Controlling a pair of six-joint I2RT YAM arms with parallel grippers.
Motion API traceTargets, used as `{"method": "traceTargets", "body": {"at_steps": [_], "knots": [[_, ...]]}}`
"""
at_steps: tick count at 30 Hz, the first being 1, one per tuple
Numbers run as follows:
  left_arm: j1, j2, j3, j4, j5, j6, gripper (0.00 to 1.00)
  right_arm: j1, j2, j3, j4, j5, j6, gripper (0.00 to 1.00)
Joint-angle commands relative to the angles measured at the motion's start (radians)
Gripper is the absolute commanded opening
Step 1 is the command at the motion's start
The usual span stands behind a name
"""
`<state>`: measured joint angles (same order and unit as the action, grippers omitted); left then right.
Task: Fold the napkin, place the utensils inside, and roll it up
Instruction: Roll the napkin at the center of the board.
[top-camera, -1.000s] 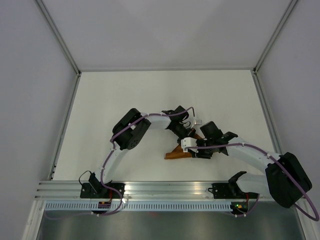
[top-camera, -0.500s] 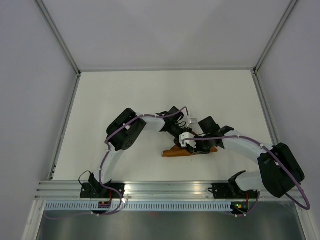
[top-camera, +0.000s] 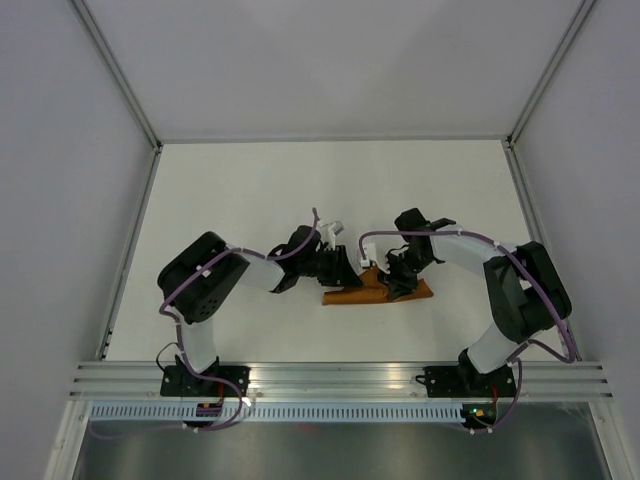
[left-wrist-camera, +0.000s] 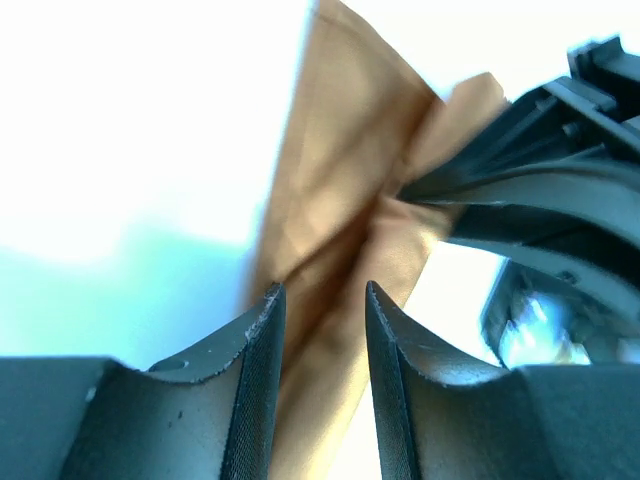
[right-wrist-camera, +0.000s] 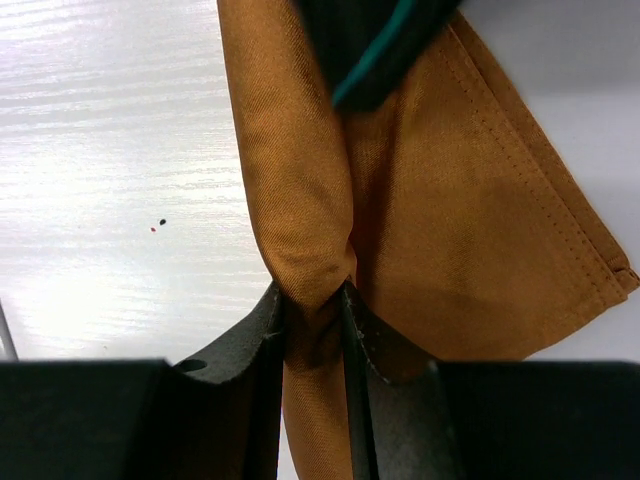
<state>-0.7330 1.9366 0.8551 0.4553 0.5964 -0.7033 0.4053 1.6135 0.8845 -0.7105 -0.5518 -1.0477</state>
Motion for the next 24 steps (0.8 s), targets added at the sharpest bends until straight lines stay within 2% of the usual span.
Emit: {"method": "traceTargets", "body": {"at_steps": [1,3,4,6,7,9,10,13,15,16,19,24], "knots": [[0.02,-0.164,-0.192,0.262,-0.344,-0.079,0.43,-0.025,0.091,0.039,-0.101,0.0,-0.071,0.14],[0.014,-0.275,-0.266,0.357,-0.42,-0.038,0.43,-0.032,0.152,0.086,-0.151,-0.014,-0.09,0.14],[-0.003,-0.309,-0.319,0.377,-0.488,0.035,0.44,-0.037,0.175,0.103,-0.168,-0.014,-0.097,0.14],[-0.046,-0.4,-0.347,0.359,-0.574,0.147,0.45,-0.043,0.238,0.151,-0.208,-0.016,-0.107,0.14],[-0.101,-0.421,-0.361,0.359,-0.654,0.263,0.45,-0.046,0.279,0.183,-0.221,-0.019,-0.109,0.14],[-0.155,-0.444,-0.364,0.353,-0.713,0.371,0.47,-0.054,0.316,0.217,-0.26,-0.023,-0.115,0.14],[-0.202,-0.442,-0.349,0.342,-0.749,0.463,0.51,-0.056,0.353,0.234,-0.273,-0.033,-0.117,0.14],[-0.297,-0.407,-0.312,0.332,-0.808,0.64,0.53,-0.059,0.413,0.307,-0.316,-0.042,-0.117,0.14],[-0.338,-0.38,-0.294,0.335,-0.825,0.7,0.57,-0.062,0.436,0.329,-0.331,-0.045,-0.11,0.14],[-0.367,-0.366,-0.272,0.332,-0.834,0.784,0.59,-0.062,0.454,0.347,-0.336,-0.042,-0.106,0.14],[-0.426,-0.309,-0.232,0.313,-0.83,0.911,0.64,-0.062,0.483,0.372,-0.334,-0.033,-0.086,0.14],[-0.505,-0.182,-0.156,0.272,-0.863,1.08,0.66,-0.062,0.514,0.404,-0.346,-0.022,-0.074,0.14]]}}
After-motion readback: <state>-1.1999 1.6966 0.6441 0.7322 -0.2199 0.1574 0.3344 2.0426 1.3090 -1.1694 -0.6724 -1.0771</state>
